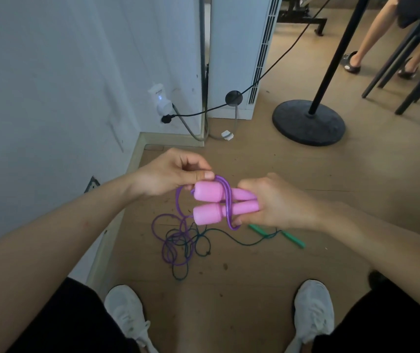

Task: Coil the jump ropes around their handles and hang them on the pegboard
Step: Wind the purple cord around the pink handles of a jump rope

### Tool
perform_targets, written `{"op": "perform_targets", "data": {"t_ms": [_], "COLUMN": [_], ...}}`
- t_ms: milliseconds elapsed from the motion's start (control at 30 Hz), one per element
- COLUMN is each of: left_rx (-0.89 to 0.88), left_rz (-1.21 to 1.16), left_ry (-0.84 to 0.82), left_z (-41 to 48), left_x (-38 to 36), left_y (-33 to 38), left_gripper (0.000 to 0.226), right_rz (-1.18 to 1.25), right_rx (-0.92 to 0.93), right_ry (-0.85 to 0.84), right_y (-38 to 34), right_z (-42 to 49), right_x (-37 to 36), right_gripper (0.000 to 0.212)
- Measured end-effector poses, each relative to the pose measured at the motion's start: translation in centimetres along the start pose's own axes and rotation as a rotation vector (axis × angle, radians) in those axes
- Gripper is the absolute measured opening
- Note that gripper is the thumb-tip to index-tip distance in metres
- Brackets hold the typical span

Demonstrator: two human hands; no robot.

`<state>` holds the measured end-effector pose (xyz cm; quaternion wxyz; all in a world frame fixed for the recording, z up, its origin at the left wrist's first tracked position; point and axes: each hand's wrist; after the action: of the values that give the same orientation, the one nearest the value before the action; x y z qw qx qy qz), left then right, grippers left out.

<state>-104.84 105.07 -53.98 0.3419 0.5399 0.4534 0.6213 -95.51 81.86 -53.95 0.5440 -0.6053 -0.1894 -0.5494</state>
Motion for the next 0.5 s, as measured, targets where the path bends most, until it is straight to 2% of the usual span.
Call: {"op": "perform_targets", "data": {"t_ms": [133,267,400,500], "left_rx": [0.051,0.094,-0.003,-0.119], "left_rz": [-0.089,-0.055,0.212,0.364], "left_ry": [0.093,0.137,0.024,-0.031], "left_z": [0.3,-0.2,-1.4,-2.2], "left_x": [1.0,0.4,-1.6,-2.8], "left_y": [-1.0,-2.5,-3.0,-2.3], "left_gripper": [0.018,0.009,0.007,0.009], "right_rz": [0.329,0.470,0.446,0.359], "right_rx": [-0.222,-0.402,-0.568,-0.598], "right_ry": [0.064,0.221,0.350,0.399], "right_y": [0.6,1.1,2.0,2.1], "right_z": [0.2,0.7,1.2,1.4], "right_x": [1.0,0.9,0.5,0.4], "right_gripper": [0.039,0.027,0.030,0.031]}}
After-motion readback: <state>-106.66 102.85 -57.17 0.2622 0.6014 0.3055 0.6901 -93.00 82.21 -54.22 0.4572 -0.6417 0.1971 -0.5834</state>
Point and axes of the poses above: each hand's wrist, its own z-axis towards the middle knuckle, its own x-axis out of the back of the hand, y = z × x, and after that the axes turned 14 degrees about y, right-handed
